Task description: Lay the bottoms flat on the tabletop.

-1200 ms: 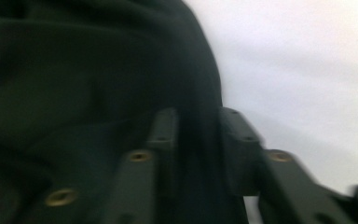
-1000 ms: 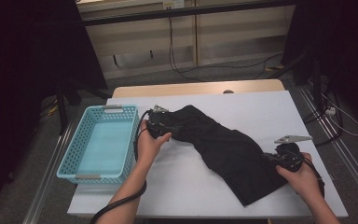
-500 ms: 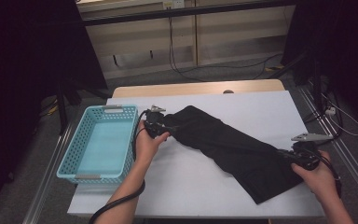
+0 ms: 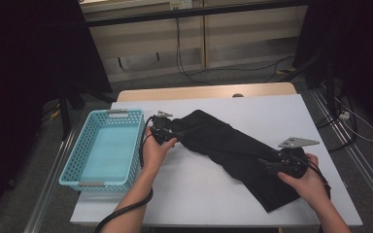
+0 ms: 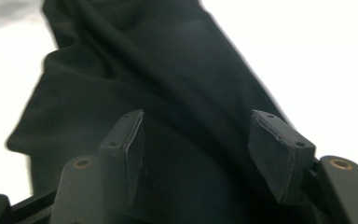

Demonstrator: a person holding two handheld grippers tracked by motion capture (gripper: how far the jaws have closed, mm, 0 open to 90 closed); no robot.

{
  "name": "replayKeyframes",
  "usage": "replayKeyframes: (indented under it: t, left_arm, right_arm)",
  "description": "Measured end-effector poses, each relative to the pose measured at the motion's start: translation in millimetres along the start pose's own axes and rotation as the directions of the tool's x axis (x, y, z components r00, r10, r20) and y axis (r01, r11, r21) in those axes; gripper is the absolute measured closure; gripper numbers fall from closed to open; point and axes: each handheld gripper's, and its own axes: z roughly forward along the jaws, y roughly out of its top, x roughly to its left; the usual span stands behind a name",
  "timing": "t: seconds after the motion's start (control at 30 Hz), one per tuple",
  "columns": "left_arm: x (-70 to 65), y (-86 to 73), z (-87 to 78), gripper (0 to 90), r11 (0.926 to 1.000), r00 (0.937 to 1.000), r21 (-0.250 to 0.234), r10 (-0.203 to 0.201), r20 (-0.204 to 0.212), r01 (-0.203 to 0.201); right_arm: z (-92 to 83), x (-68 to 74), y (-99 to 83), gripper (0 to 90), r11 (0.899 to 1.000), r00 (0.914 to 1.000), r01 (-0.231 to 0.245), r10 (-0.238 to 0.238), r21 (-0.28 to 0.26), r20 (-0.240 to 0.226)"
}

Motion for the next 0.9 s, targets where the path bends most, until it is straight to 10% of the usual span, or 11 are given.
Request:
replayKeyframes:
  t: [0.27, 0.57, 0.9]
  left_arm:
    - [-1.8, -7.9, 10.1, 37.4, 0.9999, 0.9999, 0.004, -0.012, -0.007, 0.012]
    - [-4.4, -6.3, 15.8, 62.2, 0.9995, 0.9993, -0.002, -0.03, 0.024, 0.03]
    - [-5.2, 8.9, 7.3, 83.7, 0.9984, 0.9982, -0.042, -0.035, 0.049, 0.037]
  right_arm:
    - [9.5, 27.3, 3.0, 38.5, 0.998, 0.9962, 0.069, -0.07, -0.003, -0.052]
    - [10.8, 52.9, 5.2, 63.4, 0.99, 0.9809, 0.14, -0.14, -0.009, -0.136]
    - [13.8, 68.1, 1.6, 54.1, 0.98, 0.9624, 0.201, -0.195, 0.014, -0.189]
